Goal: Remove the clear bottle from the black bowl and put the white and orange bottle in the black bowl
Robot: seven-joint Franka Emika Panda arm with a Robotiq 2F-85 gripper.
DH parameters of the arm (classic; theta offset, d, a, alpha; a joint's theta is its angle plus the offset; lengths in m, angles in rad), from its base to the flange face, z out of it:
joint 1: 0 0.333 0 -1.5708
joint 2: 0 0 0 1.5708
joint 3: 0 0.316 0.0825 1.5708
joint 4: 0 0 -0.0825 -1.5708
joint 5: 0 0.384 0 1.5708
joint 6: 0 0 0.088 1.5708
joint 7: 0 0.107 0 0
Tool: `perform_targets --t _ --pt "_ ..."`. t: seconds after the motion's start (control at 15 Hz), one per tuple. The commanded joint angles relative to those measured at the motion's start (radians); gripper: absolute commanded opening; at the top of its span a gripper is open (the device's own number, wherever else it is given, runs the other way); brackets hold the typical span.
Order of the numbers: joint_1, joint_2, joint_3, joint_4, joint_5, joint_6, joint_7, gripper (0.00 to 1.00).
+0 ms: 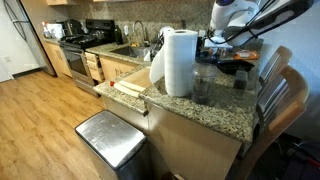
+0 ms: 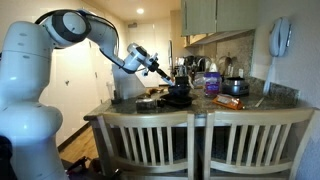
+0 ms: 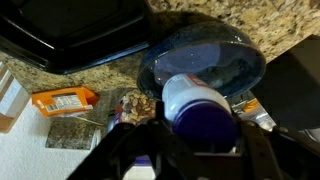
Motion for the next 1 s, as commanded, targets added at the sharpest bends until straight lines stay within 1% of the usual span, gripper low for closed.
perform_targets --t 0.0,0.13,0.27,0.33,0.4,0.47,0.53,0.6,0.67,0.73,0.8,0.87,0.93 --pt "-0.053 0.035 0.023 0.037 -0.013 0.091 -0.007 0.3" --pt "-0.098 0.029 0.026 0.037 0.04 0.186 -0.047 0.3" --pt "-0.168 0.025 0.039 0.031 0.162 0.321 -0.117 0.3" --pt "-0.22 0.024 0.069 0.037 0.275 0.348 -0.181 0.3" --pt "-0.331 0.01 0.18 0.032 0.373 0.338 -0.254 0.3" --pt "-0.389 -0.003 0.25 0.033 0.464 0.291 -0.324 0.3" --pt "-0.455 0.009 0.318 0.058 0.557 0.26 -0.399 0.3" --pt "-0.513 0.031 0.388 0.114 0.645 0.195 -0.477 0.3" --pt "-0.587 0.057 0.467 0.177 0.739 0.132 -0.565 0.3" --pt "-0.638 0.081 0.524 0.242 0.829 0.06 -0.652 0.3" --pt "-0.645 0.108 0.535 0.301 0.917 -0.004 -0.731 0.3" --pt "-0.668 0.131 0.562 0.358 0.97 -0.076 -0.778 0.3" --pt "-0.569 0.15 0.444 0.417 1.086 -0.158 -0.851 0.3"
